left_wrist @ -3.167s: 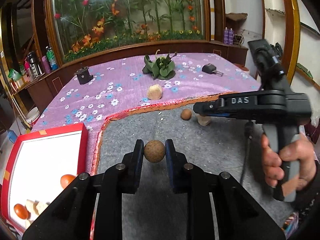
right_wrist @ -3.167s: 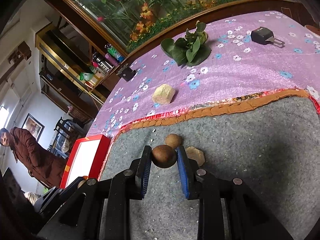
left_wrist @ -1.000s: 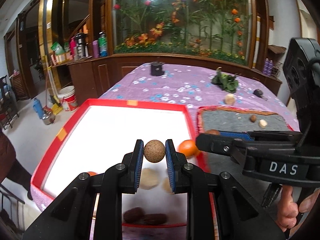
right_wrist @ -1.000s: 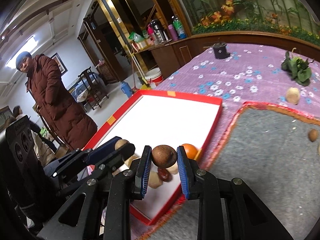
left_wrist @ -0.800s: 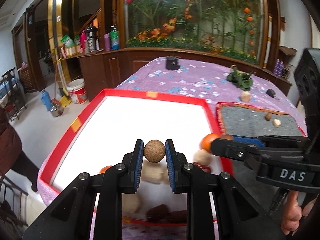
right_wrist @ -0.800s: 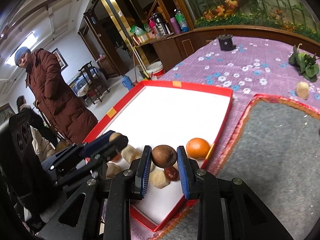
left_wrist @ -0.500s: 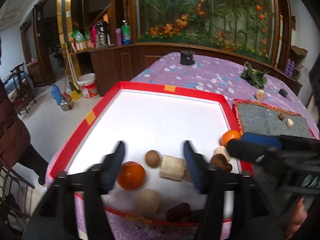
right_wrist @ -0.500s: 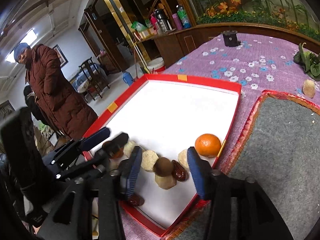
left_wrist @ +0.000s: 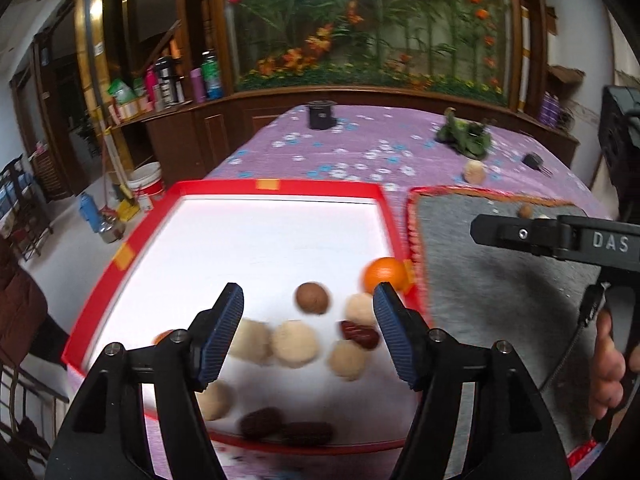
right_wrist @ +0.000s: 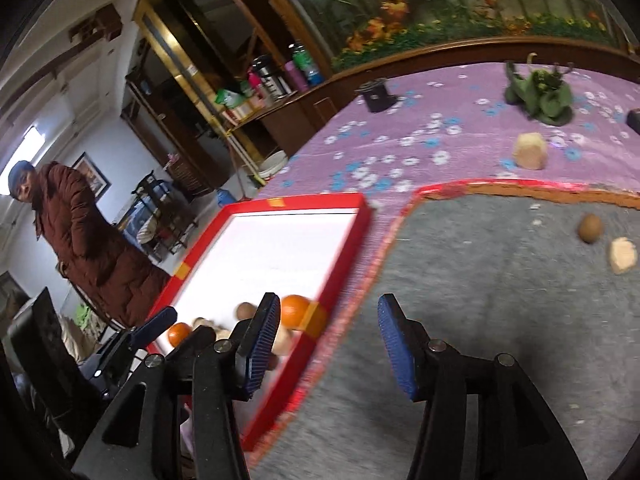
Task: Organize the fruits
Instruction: 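Grasp a brown ball with the left tool while the right tool grasps a beige pastry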
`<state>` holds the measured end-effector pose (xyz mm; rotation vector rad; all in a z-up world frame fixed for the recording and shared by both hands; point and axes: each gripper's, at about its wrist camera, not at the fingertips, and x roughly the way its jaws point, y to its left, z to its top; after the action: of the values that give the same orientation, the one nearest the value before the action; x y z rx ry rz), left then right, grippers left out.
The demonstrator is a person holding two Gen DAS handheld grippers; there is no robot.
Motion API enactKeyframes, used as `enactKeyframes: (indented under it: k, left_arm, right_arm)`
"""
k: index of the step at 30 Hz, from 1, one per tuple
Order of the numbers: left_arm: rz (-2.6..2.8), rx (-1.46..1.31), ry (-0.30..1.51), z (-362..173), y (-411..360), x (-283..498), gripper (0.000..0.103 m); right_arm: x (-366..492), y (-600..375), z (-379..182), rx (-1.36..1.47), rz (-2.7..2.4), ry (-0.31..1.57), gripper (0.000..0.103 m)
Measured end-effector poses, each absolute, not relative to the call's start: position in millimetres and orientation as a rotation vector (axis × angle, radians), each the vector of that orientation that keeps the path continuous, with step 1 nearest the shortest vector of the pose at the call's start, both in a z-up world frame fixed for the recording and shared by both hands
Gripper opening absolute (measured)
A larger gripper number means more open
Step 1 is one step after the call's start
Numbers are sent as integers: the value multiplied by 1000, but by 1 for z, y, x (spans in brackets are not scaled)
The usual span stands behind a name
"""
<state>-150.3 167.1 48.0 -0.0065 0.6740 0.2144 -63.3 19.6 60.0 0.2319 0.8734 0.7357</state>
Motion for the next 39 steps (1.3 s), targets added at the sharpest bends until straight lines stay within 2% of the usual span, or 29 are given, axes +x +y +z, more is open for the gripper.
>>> enactKeyframes:
  k: [7, 10, 14, 16, 20, 28, 34, 39]
  left_arm:
    - [161, 22, 676, 57, 138, -134, 74]
    - [128, 42, 685, 61, 123, -121, 73]
    - [85, 92, 682, 72, 97, -103, 73]
    - [70, 115, 683, 77, 88, -95, 73]
    - [39, 138, 697, 81, 70, -79, 73]
    - [-120, 158, 713, 68, 4, -28, 73]
    - [-180, 233, 743, 38, -49, 12, 73]
    - [-170, 210, 781, 23, -58, 28, 72]
  right_arm:
    - [-28, -83, 55, 188, 426, 856, 54]
    - [-1, -118, 40, 141, 316, 931, 53]
    - [15, -116, 30, 117, 346, 955, 50]
    - [20, -102, 26, 74, 378, 962, 47]
    - [19, -90, 18, -31, 370, 923, 26]
    - [28, -175, 37, 415, 349, 868, 25]
    - [36, -206, 34, 550, 282, 892, 25]
    - [40, -212, 24, 602, 277, 941, 25]
